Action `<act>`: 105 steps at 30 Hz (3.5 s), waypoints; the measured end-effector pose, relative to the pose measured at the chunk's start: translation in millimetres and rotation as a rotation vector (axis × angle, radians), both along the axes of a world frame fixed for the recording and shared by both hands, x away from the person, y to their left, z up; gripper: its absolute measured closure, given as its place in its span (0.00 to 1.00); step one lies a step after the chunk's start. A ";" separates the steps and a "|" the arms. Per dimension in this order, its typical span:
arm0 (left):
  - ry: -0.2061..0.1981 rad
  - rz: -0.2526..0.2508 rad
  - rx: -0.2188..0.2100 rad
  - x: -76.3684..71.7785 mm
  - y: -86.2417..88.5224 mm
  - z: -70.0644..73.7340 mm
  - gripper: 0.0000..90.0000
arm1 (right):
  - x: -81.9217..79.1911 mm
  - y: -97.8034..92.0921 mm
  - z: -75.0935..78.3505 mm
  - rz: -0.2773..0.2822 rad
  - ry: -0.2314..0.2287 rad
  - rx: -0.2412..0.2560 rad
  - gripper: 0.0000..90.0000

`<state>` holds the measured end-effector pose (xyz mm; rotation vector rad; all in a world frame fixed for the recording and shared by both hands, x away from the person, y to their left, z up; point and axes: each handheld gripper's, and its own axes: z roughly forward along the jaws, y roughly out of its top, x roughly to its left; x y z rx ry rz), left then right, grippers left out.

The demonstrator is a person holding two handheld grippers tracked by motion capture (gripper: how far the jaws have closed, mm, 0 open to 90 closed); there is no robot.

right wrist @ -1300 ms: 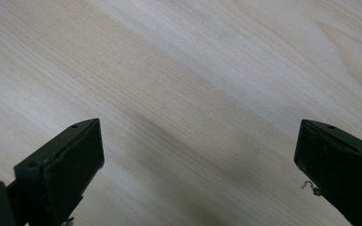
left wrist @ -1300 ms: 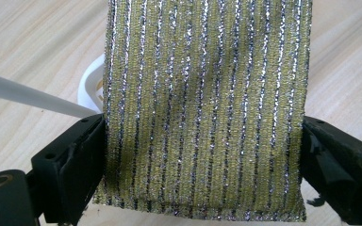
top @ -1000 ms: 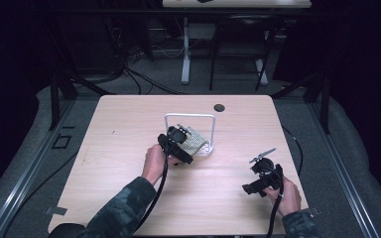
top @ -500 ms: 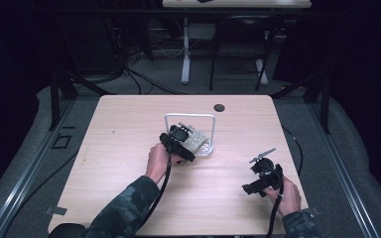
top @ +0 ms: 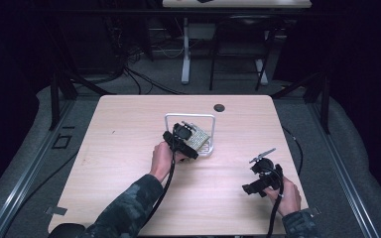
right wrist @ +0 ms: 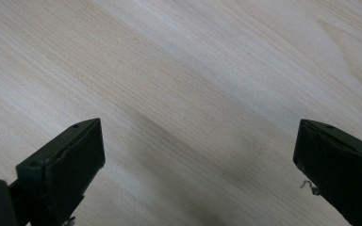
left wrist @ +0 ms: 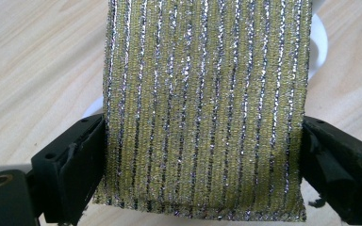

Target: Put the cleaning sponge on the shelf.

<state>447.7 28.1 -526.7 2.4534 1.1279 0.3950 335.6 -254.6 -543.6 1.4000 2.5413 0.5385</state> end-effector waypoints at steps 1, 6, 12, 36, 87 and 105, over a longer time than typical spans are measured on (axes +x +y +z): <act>0.002 0.000 -0.001 0.7 -0.5 -0.9 0.09 | 0.0 0.0 0.0 0.000 0.000 0.000 0.02; 0.005 0.005 0.006 2.9 -1.9 -4.6 0.09 | -0.1 0.1 0.1 0.002 0.002 0.000 0.02; 0.000 0.013 0.001 1.5 -4.6 -6.2 0.09 | -0.2 0.2 0.2 0.003 0.002 0.000 0.02; -0.012 0.044 0.003 3.6 -15.0 -18.7 0.08 | -0.2 0.7 -0.4 0.004 0.003 -0.004 0.02; -0.077 -0.064 -0.064 -28.3 2.6 22.2 0.01 | -0.5 0.6 0.1 0.008 -0.003 0.002 0.02; -0.063 -0.118 -0.084 -45.0 31.7 41.0 0.00 | -0.5 1.5 -0.1 0.010 0.003 0.001 0.02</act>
